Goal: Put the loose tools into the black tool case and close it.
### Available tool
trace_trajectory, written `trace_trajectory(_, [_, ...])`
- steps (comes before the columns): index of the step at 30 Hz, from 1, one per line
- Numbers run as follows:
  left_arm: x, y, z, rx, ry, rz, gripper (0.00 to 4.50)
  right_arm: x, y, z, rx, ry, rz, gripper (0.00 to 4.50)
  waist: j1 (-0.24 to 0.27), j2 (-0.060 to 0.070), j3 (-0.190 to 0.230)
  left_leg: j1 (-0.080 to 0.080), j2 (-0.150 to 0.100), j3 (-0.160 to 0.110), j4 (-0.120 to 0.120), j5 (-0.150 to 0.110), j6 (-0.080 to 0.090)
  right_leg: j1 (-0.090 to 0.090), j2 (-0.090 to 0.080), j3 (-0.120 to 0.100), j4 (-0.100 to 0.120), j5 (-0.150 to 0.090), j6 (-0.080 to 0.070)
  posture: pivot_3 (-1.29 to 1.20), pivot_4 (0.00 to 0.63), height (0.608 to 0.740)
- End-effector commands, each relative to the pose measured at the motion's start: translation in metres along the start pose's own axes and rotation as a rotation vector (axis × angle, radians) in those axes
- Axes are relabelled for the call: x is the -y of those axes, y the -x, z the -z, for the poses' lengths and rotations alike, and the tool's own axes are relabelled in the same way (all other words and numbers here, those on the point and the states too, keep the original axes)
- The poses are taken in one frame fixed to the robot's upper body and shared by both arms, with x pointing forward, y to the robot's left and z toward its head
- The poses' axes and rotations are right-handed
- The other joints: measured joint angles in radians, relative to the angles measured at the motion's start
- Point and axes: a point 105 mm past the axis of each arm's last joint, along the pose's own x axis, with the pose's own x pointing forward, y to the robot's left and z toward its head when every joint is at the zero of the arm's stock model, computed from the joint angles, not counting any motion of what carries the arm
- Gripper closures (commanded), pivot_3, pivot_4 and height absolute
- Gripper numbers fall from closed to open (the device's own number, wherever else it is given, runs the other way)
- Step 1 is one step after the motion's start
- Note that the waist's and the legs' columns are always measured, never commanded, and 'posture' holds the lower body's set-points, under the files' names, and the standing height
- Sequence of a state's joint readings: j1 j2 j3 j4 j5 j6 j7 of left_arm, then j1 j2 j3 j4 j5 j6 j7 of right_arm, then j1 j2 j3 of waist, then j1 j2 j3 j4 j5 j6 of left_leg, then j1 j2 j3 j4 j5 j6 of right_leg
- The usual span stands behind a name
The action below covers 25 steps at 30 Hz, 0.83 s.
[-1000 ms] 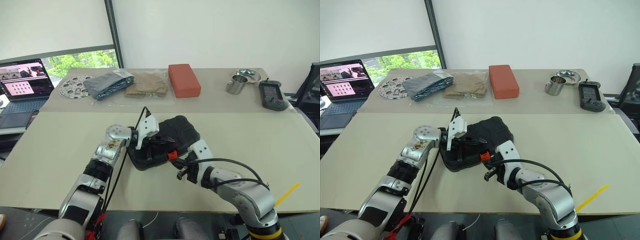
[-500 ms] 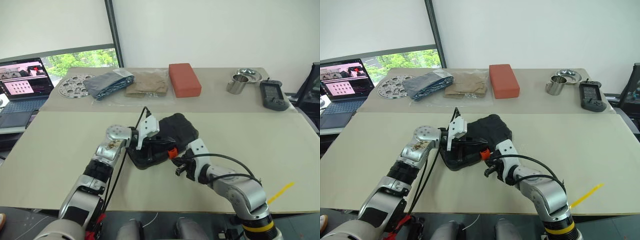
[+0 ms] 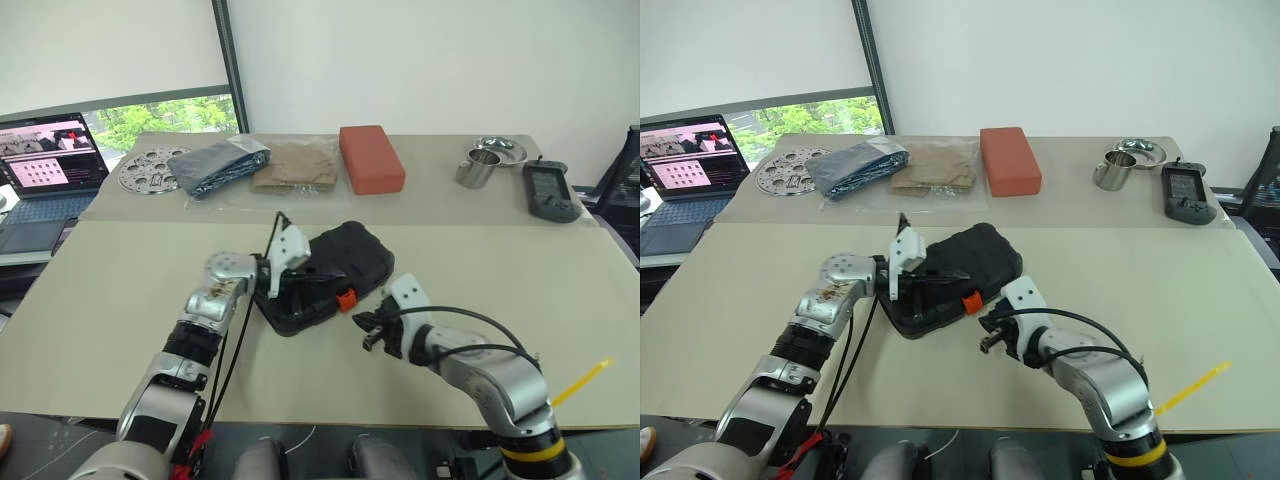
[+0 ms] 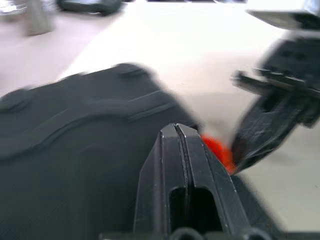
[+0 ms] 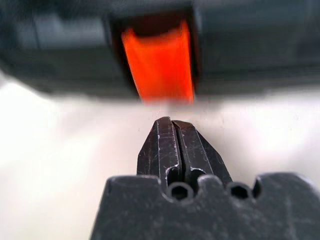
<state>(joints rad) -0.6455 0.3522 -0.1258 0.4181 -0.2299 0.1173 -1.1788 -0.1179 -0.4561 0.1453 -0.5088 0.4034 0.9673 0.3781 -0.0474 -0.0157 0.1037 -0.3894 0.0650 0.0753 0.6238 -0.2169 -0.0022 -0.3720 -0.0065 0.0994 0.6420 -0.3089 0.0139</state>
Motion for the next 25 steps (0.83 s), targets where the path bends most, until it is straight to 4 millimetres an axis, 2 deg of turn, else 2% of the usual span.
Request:
trace_trajectory(1, [-0.018,0.039,-0.010,0.062,0.027,-0.124,4.24,0.025,0.021,-0.017,0.137,0.107,0.059,4.21,-0.003,-0.001,0.001,0.000,0.000,0.000,-0.001,0.000,0.000,0.000,0.000,0.000,0.000,0.000,0.000,0.00,0.150,0.740])
trace_trajectory(3, [-0.020,0.053,-0.011,0.072,0.039,-0.157,3.84,0.033,0.029,-0.019,0.183,0.111,0.064,3.76,0.000,-0.003,0.003,0.000,0.000,0.000,-0.003,0.000,0.000,0.000,0.000,0.000,-0.001,0.000,0.000,0.00,0.150,0.740])
trace_trajectory(5, [-0.021,0.073,-0.011,0.074,0.054,-0.205,3.13,0.042,0.040,-0.023,0.256,0.126,0.057,3.12,0.004,-0.004,0.003,0.001,0.000,0.000,-0.007,0.000,0.000,0.000,0.000,-0.001,-0.002,0.000,0.000,0.00,0.150,0.740])
trace_trajectory(6, [-0.021,0.082,-0.010,0.070,0.056,-0.229,2.62,0.046,0.045,-0.023,0.277,0.137,0.050,2.65,0.005,-0.004,0.003,0.001,0.000,0.000,-0.008,0.000,0.000,-0.001,0.000,-0.001,-0.003,0.000,0.000,0.00,0.150,0.740])
trace_trajectory(9, [-0.009,0.113,0.003,0.025,0.083,-0.299,1.43,0.067,0.064,-0.020,0.316,0.183,0.064,1.64,0.006,-0.003,0.004,0.001,0.000,0.000,-0.010,0.000,0.000,0.000,-0.001,0.000,-0.005,0.001,-0.003,0.00,0.150,0.740])
trace_trajectory(13, [0.009,0.137,0.030,-0.071,0.113,-0.414,0.01,0.089,0.083,-0.013,0.328,0.243,0.058,0.30,0.005,-0.003,0.004,0.002,0.001,0.002,-0.014,0.000,0.000,0.002,-0.005,0.000,-0.011,0.003,-0.006,0.00,0.150,0.740])
trace_trajectory(14, [0.010,0.142,0.038,-0.106,0.116,-0.463,0.00,0.094,0.086,-0.011,0.332,0.236,0.049,0.07,0.006,-0.004,0.004,0.003,0.000,0.003,-0.014,0.000,0.000,0.002,-0.006,0.000,-0.011,0.003,-0.006,0.00,0.150,0.740])
trace_trajectory(20, [0.031,0.155,0.064,-0.173,0.147,-0.592,0.00,0.112,0.095,0.011,0.270,0.238,-0.003,0.07,0.018,-0.004,0.005,0.005,0.001,0.004,-0.014,0.000,0.000,0.004,-0.007,0.000,-0.011,0.004,-0.007,0.00,0.150,0.740])
trace_trajectory(25, [0.039,0.151,0.069,-0.194,0.180,-0.609,0.00,0.116,0.096,0.016,0.249,0.231,-0.025,0.07,0.019,-0.004,0.005,0.005,0.001,0.005,-0.015,0.000,0.000,0.004,-0.008,0.000,-0.011,0.004,-0.008,0.00,0.150,0.740])
